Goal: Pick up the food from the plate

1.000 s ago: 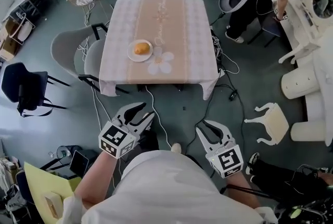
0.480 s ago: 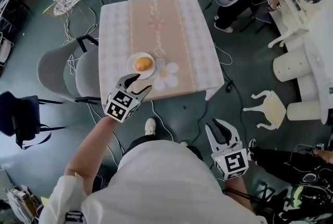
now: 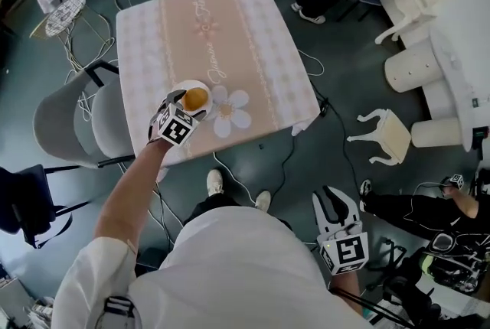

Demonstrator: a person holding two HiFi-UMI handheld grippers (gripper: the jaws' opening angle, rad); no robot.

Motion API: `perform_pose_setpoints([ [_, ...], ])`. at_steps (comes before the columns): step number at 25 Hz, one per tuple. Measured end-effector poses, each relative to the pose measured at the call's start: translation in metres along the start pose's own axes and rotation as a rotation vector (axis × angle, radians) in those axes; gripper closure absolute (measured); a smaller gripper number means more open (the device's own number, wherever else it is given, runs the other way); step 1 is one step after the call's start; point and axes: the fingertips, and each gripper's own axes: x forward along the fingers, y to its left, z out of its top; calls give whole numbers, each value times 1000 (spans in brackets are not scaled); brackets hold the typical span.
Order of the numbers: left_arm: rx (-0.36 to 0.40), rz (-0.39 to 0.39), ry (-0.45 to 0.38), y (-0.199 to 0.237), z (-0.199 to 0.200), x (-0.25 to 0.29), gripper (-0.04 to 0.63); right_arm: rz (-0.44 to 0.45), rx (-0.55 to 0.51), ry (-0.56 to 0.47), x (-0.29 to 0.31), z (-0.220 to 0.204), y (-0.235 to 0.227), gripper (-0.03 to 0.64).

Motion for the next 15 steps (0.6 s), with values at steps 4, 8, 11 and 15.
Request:
perform_pose_setpoints([
  [4, 16, -2, 40, 6, -5, 21, 227, -52, 43, 19, -4, -10, -12, 515],
  [8, -5, 25, 76, 14, -15, 33, 229, -55, 44, 27, -4, -14, -15, 515],
  [11, 2, 32, 85, 19, -14, 34, 238, -50, 52, 33, -4, -17, -18, 515],
  [15, -29, 52, 44, 27, 0, 24, 242, -39, 39, 25, -4, -14, -24, 515],
])
